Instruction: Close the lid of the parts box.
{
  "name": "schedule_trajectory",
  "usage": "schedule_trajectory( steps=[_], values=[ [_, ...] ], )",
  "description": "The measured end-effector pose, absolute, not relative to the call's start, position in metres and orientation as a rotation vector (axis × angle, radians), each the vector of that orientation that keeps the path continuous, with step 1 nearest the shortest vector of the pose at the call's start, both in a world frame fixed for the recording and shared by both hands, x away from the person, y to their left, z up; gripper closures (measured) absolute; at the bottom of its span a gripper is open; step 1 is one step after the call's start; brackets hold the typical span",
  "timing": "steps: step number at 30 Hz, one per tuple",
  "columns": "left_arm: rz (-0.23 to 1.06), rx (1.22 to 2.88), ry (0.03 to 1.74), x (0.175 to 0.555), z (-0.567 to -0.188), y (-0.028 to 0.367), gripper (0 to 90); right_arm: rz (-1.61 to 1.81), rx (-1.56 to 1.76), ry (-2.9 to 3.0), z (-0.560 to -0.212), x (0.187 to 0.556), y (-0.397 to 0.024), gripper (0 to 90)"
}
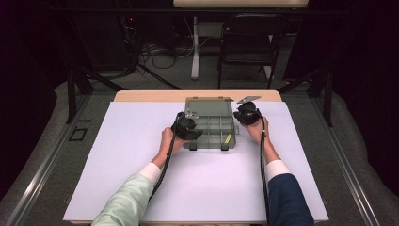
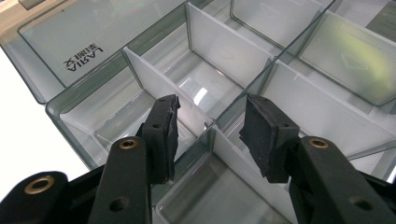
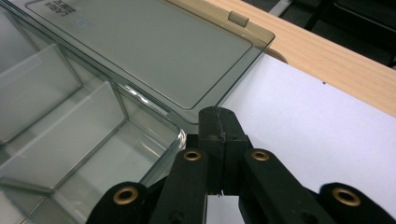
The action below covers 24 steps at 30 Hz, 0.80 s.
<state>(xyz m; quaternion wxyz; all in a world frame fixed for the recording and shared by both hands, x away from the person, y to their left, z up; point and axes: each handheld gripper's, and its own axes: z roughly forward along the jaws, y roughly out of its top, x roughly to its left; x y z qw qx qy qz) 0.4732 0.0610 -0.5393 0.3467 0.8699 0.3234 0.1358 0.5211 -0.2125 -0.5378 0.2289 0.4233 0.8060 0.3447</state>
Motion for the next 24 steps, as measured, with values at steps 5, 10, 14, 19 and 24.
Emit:
schedule_trajectory(
  steps=[5,10,14,19,24],
  values=[
    [0.352,2.256,0.836,0.473,-0.540,0.061,55.5,0.885,1.174,2.240,-0.543,0.528,-0.209,90.0],
    [0.351,2.256,0.831,0.473,-0.540,0.062,55.6,0.865,1.180,2.256,-0.547,0.532,-0.209,90.0],
    [0.351,2.255,0.831,0.473,-0.540,0.062,55.6,0.828,1.188,2.278,-0.550,0.533,-0.209,90.0],
    [0.346,2.255,0.825,0.474,-0.540,0.062,55.6,0.868,1.201,2.273,-0.555,0.537,-0.211,90.0],
    [0.345,2.259,0.817,0.474,-0.540,0.062,55.7,0.903,1.210,2.269,-0.556,0.539,-0.213,90.0]
  ],
)
